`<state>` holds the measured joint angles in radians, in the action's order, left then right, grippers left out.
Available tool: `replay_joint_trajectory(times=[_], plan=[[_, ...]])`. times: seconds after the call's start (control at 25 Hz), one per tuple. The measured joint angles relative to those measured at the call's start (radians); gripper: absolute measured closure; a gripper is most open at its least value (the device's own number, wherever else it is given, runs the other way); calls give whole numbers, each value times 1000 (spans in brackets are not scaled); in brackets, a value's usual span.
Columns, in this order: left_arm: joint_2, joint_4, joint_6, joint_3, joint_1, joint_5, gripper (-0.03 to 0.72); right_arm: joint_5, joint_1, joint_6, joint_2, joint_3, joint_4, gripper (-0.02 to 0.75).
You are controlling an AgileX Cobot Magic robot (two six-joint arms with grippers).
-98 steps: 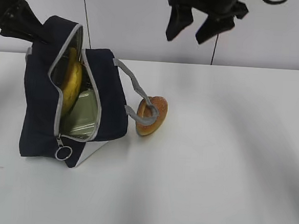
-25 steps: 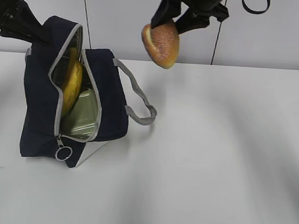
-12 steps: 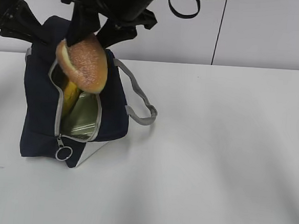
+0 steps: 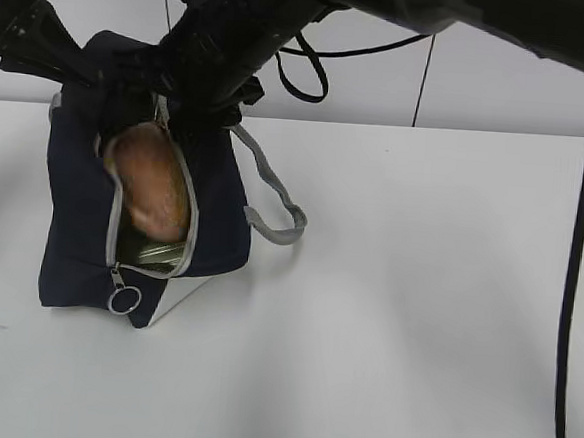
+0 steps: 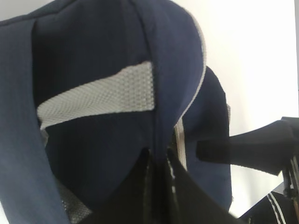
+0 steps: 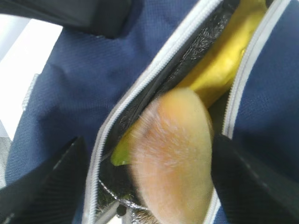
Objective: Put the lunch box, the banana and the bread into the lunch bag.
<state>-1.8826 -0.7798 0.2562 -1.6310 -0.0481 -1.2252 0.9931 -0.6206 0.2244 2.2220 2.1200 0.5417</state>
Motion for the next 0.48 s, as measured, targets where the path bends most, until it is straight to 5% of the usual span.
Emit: replay_joint_trajectory(times=[0.24,0.48], plan=[[0,0,0,0,0,0,703,20,0,6,0,5,-42,86],[0,0,0,0,0,0,703,206,5,6,-30,104,-155,132]])
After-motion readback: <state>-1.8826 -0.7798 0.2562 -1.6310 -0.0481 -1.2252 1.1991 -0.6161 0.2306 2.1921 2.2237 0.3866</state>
